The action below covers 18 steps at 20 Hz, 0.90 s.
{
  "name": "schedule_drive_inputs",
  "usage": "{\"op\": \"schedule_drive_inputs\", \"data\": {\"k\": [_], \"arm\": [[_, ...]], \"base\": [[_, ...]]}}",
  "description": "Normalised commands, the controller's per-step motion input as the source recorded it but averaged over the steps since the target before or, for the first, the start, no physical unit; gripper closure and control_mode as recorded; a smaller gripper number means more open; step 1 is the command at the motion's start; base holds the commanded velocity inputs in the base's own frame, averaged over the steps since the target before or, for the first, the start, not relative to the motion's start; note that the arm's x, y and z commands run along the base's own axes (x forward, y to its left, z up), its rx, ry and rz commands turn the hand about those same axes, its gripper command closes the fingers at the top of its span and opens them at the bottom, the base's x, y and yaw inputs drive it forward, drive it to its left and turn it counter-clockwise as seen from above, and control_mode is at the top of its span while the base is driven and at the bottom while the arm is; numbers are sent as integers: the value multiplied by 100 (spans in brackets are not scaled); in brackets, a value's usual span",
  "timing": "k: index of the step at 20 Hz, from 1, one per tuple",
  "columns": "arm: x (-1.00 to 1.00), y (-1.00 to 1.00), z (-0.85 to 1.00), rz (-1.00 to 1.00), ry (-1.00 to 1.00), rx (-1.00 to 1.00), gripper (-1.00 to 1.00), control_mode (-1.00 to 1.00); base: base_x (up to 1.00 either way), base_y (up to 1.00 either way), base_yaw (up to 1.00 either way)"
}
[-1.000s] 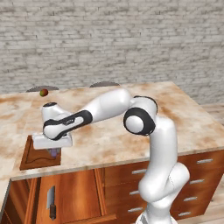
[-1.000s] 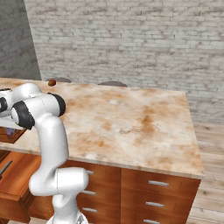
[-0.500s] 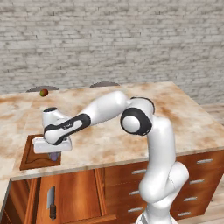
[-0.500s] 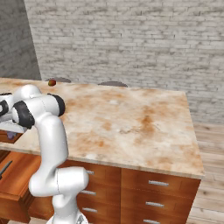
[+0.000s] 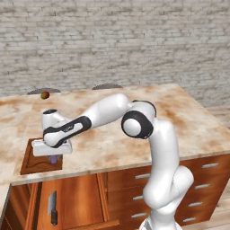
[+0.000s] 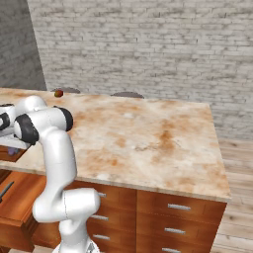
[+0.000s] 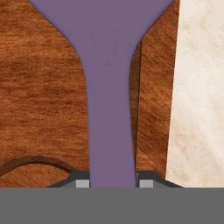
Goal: Open the drawer on the left and place the cutting tools on the cutting board.
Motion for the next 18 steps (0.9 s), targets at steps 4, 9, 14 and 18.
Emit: {"op": "schedule_drive_inputs", "data": {"k": [4,9,14,18], "arm": [[2,0,0,0,0,0,-100,-100],[0,0,0,0,0,0,-100,-100],[-1,0,0,0,0,0,-100,-100],[-55,0,16,0,-4,1,-100,-100]], "base": [[0,0,0],[0,0,0],[0,0,0],[0,0,0]]}}
